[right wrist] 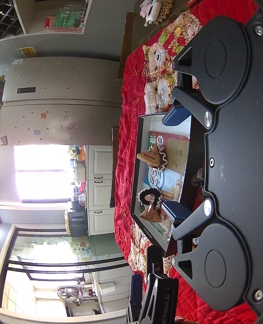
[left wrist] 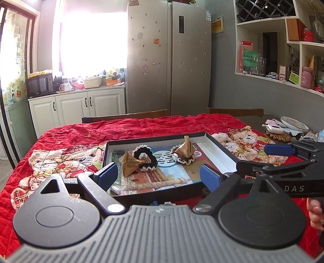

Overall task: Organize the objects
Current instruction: 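Withdraw both grippers from the box toward the items on the quilt, then grasp the blue-white scrunchie with the left gripper while the right grasps the brown pompom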

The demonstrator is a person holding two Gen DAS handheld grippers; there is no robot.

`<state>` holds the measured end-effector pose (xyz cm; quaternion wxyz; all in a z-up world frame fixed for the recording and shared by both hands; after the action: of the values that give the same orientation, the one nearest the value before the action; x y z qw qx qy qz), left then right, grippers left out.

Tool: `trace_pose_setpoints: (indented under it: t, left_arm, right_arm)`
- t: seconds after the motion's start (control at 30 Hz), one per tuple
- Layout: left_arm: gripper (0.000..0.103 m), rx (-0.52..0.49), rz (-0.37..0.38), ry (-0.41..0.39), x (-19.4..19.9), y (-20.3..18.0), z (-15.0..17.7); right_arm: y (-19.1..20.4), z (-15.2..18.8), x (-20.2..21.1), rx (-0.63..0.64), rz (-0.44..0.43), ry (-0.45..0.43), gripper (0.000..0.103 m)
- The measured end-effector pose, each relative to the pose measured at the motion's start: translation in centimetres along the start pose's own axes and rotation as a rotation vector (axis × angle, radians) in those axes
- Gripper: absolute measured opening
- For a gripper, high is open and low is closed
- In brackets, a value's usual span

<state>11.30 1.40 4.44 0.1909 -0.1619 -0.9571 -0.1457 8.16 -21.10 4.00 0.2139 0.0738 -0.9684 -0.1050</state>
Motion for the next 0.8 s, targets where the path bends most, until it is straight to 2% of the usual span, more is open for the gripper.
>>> trace_pose_setpoints:
  t: [0.37, 0.8]
  left_arm:
    - [0.093, 0.027, -0.021, 0.049, -0.3, 0.8, 1.9]
    - [0.093, 0.016, -0.005, 0.097, -1.8, -0.5, 4.6]
  right_arm:
    - [-1.0, 1.4, 0.5, -0.008, 0.013, 0.008, 0.081]
    - [-1.5, 5.3, -1.1, 0.017, 0.018, 0.096, 0.079]
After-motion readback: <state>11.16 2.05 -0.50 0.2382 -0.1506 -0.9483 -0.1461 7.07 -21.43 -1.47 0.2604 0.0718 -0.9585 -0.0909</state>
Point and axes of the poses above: each gripper's, at about its wrist camera, not at the fingertips, and x roughly against the way its jaws point, y to its left, z to its underside, the point moved 1 cm from there along -x, roughly the way its jaws point, and after that the axes turned 14 degrees about -x, right-handed, at the moved point
